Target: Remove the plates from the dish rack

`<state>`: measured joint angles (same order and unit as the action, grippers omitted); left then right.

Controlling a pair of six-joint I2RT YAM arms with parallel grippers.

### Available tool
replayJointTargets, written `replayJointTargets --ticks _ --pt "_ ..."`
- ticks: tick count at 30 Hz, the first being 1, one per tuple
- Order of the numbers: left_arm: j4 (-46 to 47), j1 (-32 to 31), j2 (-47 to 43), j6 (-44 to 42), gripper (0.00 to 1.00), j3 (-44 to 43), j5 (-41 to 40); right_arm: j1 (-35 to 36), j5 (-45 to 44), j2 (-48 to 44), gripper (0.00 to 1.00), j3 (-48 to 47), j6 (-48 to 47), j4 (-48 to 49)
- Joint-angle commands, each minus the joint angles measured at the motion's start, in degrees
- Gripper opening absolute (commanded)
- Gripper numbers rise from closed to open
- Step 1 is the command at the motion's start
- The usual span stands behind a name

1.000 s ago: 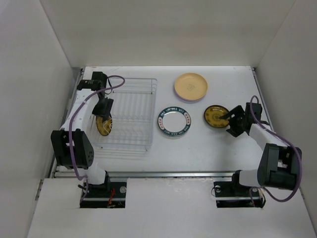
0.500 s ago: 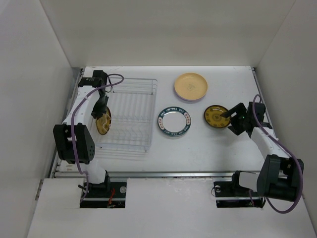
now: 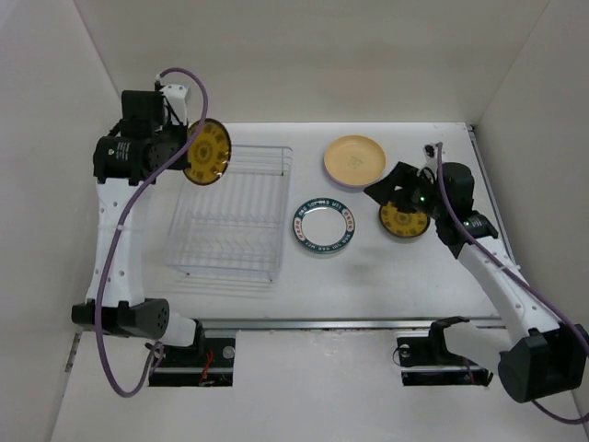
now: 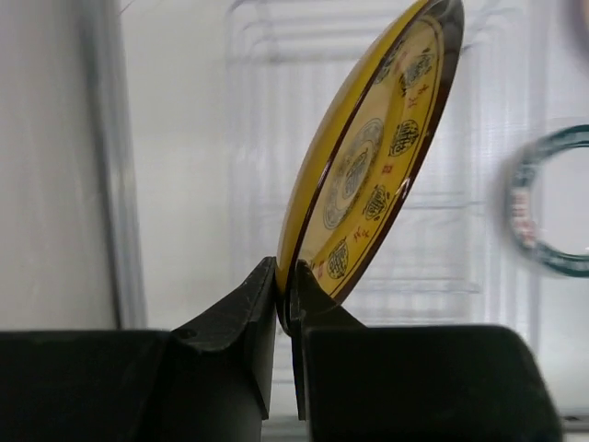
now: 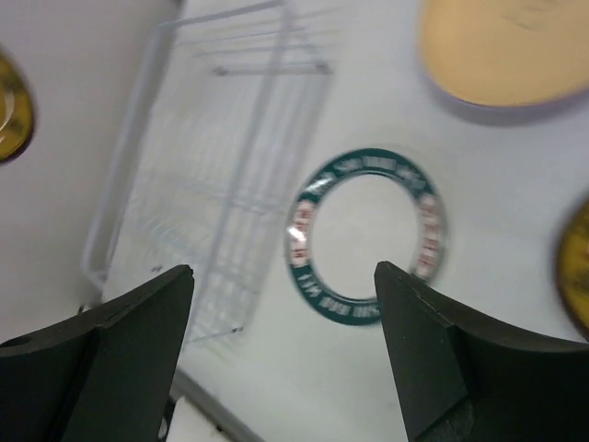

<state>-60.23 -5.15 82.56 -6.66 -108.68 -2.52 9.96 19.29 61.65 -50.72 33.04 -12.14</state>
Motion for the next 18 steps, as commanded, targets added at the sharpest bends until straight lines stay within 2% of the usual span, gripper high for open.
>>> replayJointTargets --ticks 1,2,4,5,6,9,12,17,18 --pt "-0.7 0.0 0.2 2.9 0.00 -2.8 21.2 6.2 7.5 1.8 0.85 -2.9 -4.8 9.7" --pt "-0.7 0.0 0.8 3.4 0.00 -1.5 25.9 9.8 9.6 3.0 0.85 -4.4 -4.0 13.2" --pt "-2.2 0.0 3.2 4.0 0.00 -0.9 34.7 12.5 11.8 7.5 0.87 -6.0 -3.4 15.8" --pt "-2.7 0.0 4.2 4.0 0.00 -0.3 42.5 13.5 13.0 9.1 0.87 -7.1 -2.6 16.9" --pt "-2.7 0.0 5.1 3.3 0.00 -0.3 45.3 15.3 15.5 10.6 0.87 -8.9 -2.6 19.0" --pt "-4.2 0.5 7.4 2.4 0.00 0.2 49.2 18.6 16.6 14.6 0.87 -11.5 -1.2 20.8" --pt "-4.9 0.5 8.7 1.1 0.00 0.2 53.0 21.8 12.8 16.8 0.87 -13.4 -0.7 22.9" --pt "-4.3 -0.1 8.7 0.4 0.00 2.6 54.2 24.1 12.8 21.1 0.87 -14.5 2.6 28.7" --pt "-4.3 -0.1 8.7 -0.1 0.00 3.5 55.4 24.1 11.9 21.9 0.84 -14.5 4.1 29.4"
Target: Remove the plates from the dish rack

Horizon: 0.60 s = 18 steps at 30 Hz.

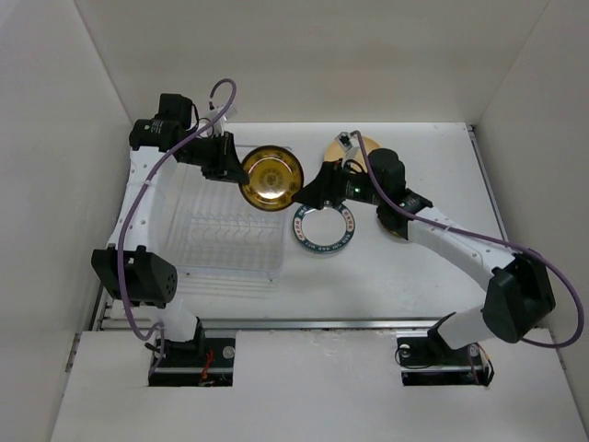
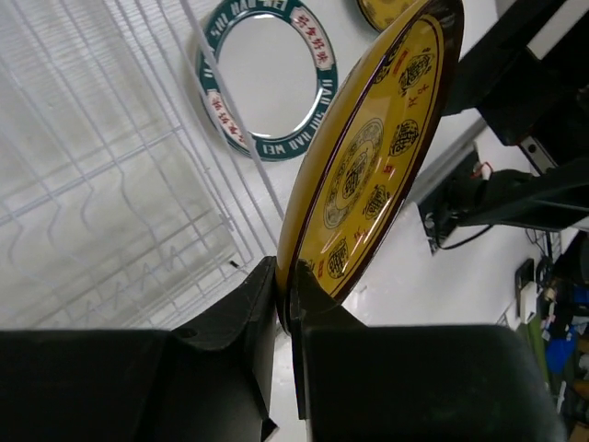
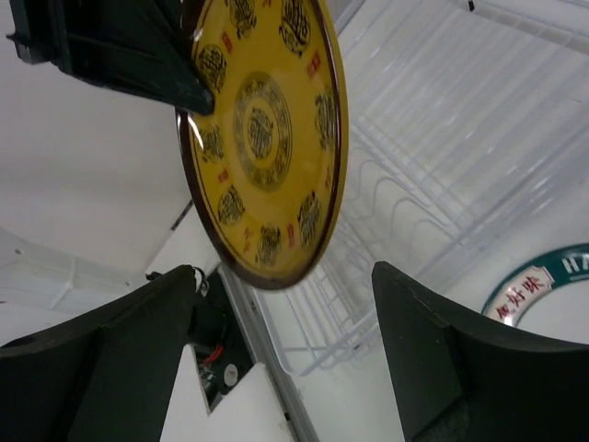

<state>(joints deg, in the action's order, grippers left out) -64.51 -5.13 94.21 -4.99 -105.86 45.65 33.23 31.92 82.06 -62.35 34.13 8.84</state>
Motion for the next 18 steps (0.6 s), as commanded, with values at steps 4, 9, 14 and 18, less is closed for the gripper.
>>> replayJointTargets --ticks 4,9,14,18 --pt "0.0 -0.8 -4.0 -1.8 0.00 2.2 7.3 1.4 -1.4 6.0 0.67 -5.0 6.6 9.0" --pt "0.0 -0.8 -4.7 -2.4 0.00 3.8 4.9 1.4 -6.2 6.5 0.00 -5.1 10.7 11.1" --pt "0.0 -0.8 -5.2 -3.5 1.00 3.8 -3.1 0.3 -10.7 2.3 0.00 -3.4 13.1 8.0" --pt "0.7 -0.8 -5.7 -0.2 1.00 1.1 -22.2 -4.7 -17.3 -2.7 0.00 -1.5 16.1 -1.2"
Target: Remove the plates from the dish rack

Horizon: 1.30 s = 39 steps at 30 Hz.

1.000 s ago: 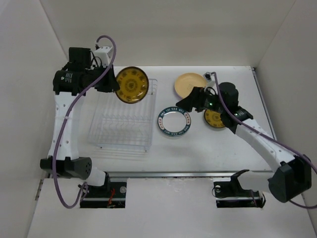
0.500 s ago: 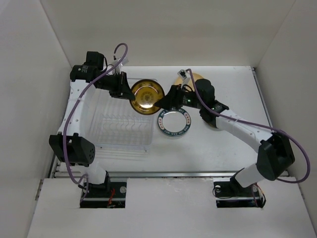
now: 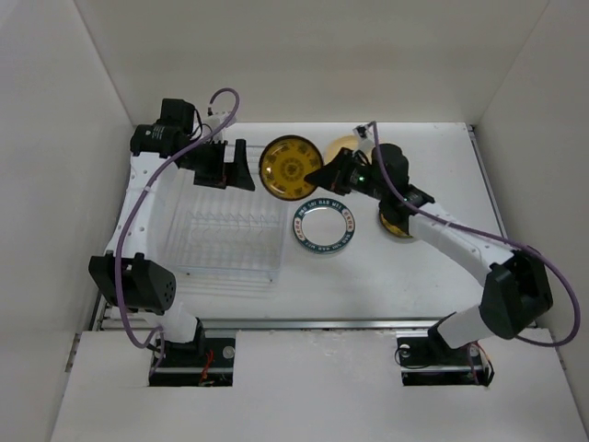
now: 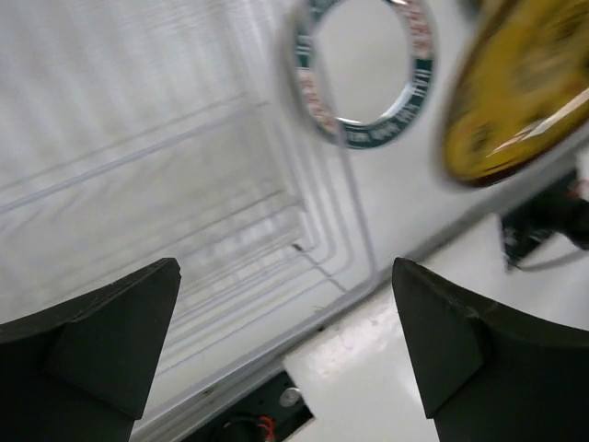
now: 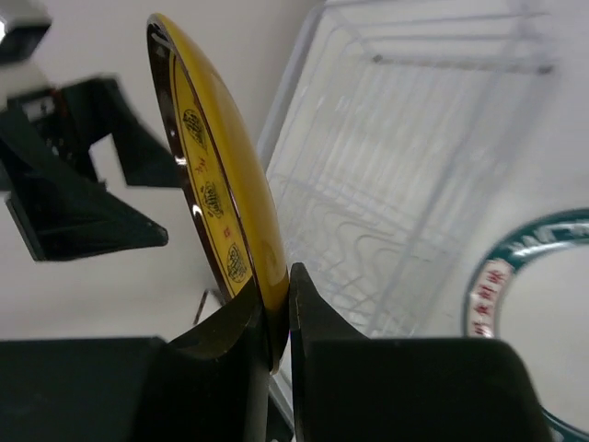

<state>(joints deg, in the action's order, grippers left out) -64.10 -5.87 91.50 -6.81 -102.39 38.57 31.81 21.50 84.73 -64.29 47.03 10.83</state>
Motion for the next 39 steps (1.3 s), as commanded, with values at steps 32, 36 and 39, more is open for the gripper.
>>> replayJointTargets --ticks 32,36,39 --pt "9.6 16.3 14.4 2.5 0.62 10.7 -40.9 -36.1 -16.5 -8.5 0.71 23.2 6.4 -21.4" --pt "8.6 17.5 15.7 3.6 0.30 11.2 -38.9 -36.1 -16.0 -9.6 0.84 22.6 4.7 -24.7" --pt "7.9 18.9 15.7 4.7 0.12 11.2 -35.5 -36.1 -16.0 -10.9 0.89 21.5 3.2 -27.5"
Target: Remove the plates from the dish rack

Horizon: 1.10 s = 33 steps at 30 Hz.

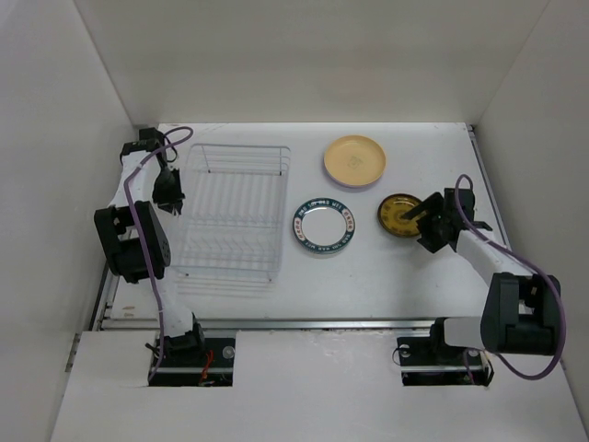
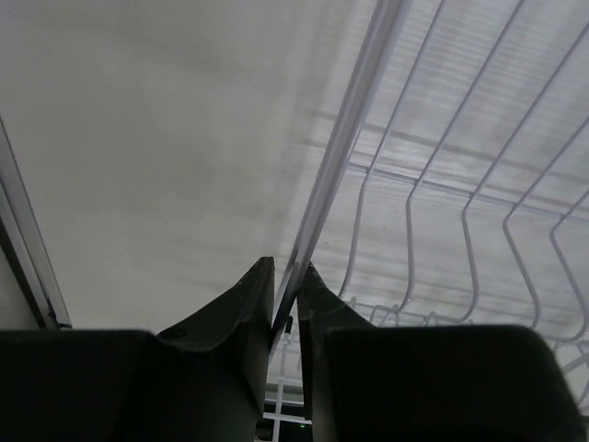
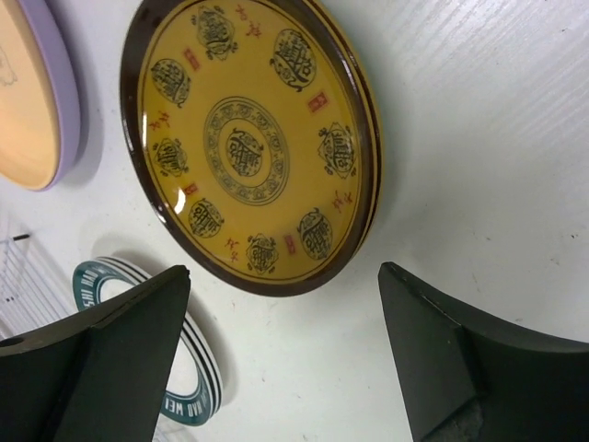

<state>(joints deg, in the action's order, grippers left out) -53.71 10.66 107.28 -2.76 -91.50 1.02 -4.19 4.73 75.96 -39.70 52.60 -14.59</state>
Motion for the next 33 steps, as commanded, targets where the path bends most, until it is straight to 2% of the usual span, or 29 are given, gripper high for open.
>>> replayJointTargets --ticks 1,5,9,11,12,13,14,15,16,17,18,20,21,22,25,28,30,33 --pt "-3.0 2.4 -0.1 0.7 0.10 0.4 2.1 -0.1 0.8 -3.1 0.89 -3.1 -2.9 -2.6" --pt "-3.0 2.4 -0.1 1.3 0.11 1.0 2.1 -0.1 -0.6 -2.9 0.89 -4.8 -3.7 -3.9" --pt "-3.6 2.4 -1.5 0.7 0.23 0.4 2.1 -0.1 0.2 -3.4 0.89 -7.0 -4.4 -7.5" --pt "-3.6 2.4 -2.9 0.7 0.28 0.4 2.1 -0.1 -3.4 -6.6 0.89 -8.7 -5.6 -8.7" --pt "-3.6 2.4 -4.5 0.7 0.37 0.4 2.1 -0.1 -5.2 -10.7 0.91 -9.7 -6.3 -10.5" --pt "-3.6 2.4 -5.4 0.7 0.44 0.4 2.1 -0.1 -7.6 -12.8 0.97 -11.1 -7.9 -11.9" --pt "-3.6 2.4 -6.3 0.7 0.55 -0.1 2.9 -0.1 -13.0 -14.8 1.00 -12.8 -9.0 -13.3" --pt "-3.6 2.4 -7.9 0.1 0.68 -0.7 2.9 -0.1 -15.8 -18.1 1.00 -16.8 -10.1 -15.9" --pt "-3.6 2.4 -8.6 0.1 0.87 -0.7 3.5 -0.1 -19.1 -19.3 1.00 -18.9 -11.0 -17.2" --pt "-4.1 2.4 -9.2 0.1 0.91 -1.5 3.6 -0.1 -22.9 -20.2 1.00 -21.1 -11.0 -18.4" --pt "-4.1 2.4 -9.7 0.1 0.97 -2.6 3.6 -0.1 -31.1 -20.9 1.00 -25.6 -11.0 -21.3" --pt "-4.7 2.4 -11.3 0.8 1.00 -3.7 2.9 -0.1 -39.6 -20.9 1.00 -30.5 -11.0 -24.9" --pt "-4.7 2.4 -12.0 1.5 1.00 -4.2 2.9 -0.1 -48.1 -20.9 1.00 -32.8 -11.0 -26.8" --pt "-4.7 2.4 -13.4 1.5 1.00 -4.9 2.0 -0.1 -51.9 -21.7 1.00 -36.3 -11.0 -29.5" --pt "-4.7 2.4 -16.0 4.3 1.00 -6.5 -2.6 -0.1 -61.6 -24.0 1.00 -39.0 -10.5 -30.9" --pt "-4.7 2.4 -19.4 7.0 1.00 -7.4 -10.4 0.4 -67.5 -27.2 1.00 -39.0 -9.7 -31.5" --pt "-4.0 2.4 -22.4 8.4 1.00 -7.4 -16.2 0.4 -67.5 -29.5 1.00 -37.7 -9.1 -31.5" --pt "-2.6 2.4 -26.8 8.4 1.00 -4.8 -19.3 0.4 -66.1 -32.3 1.00 -36.0 -9.1 -30.9"
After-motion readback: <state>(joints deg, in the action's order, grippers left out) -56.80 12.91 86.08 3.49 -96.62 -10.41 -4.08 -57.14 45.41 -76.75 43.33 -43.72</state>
